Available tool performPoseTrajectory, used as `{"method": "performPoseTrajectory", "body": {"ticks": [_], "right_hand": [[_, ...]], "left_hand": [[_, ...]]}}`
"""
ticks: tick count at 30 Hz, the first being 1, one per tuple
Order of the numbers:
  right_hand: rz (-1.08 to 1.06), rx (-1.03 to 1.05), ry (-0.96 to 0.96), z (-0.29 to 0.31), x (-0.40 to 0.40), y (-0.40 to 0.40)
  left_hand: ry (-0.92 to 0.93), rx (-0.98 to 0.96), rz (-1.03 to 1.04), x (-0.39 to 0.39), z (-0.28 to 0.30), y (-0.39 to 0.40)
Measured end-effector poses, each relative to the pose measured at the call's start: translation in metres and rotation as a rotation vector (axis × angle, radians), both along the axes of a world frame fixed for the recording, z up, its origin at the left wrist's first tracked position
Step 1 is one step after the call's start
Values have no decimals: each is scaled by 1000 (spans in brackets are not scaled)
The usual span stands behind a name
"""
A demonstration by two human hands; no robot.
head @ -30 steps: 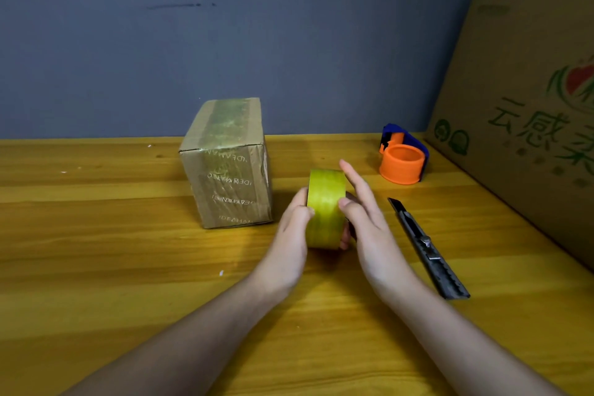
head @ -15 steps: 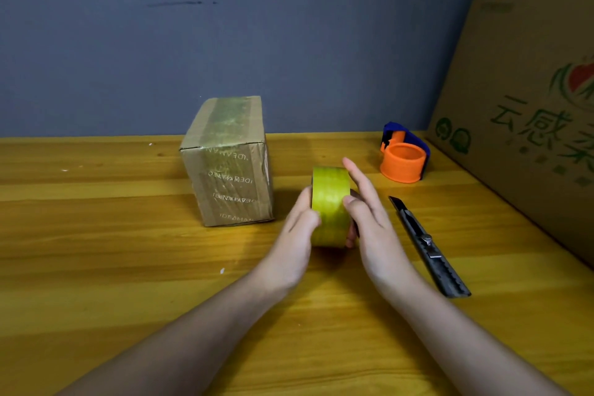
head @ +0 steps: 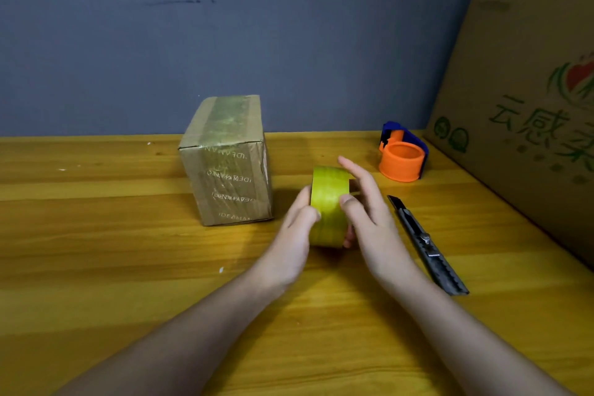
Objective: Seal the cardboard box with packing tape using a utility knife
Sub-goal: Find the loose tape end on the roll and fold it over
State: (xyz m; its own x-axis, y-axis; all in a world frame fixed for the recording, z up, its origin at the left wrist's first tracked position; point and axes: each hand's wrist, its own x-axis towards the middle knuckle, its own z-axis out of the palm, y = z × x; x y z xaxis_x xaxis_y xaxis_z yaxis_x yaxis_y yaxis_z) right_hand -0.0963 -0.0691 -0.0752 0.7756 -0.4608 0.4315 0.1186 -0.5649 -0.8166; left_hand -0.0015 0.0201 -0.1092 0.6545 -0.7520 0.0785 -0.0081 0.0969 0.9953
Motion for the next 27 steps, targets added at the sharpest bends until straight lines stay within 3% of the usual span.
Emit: {"method": "performPoseTrajectory", "body": {"ticks": [4,9,11,15,18,23,27], "right_hand": [[-155,-462,78,13,-8,-21],[-31,-531,179,22,-16,-16],[-61,-537,213,22,-17,-9],[-88,-530,205,24,-17,-2],[-128,-519,198,22,-15,4],[-130,-586,192,23,-15,3],[-98,-575,189,23,-13,3]], "left_hand": [[22,-100,-99,-16,32,4],[-3,102,-157,13,16,7],[-188,207,-58,34,1,8],[-658,142,23,-19,54,28],[-864,191,82,-23,70,32],[-853,262,47,-20,73,33],[-705,337,18,-19,78,32]]}}
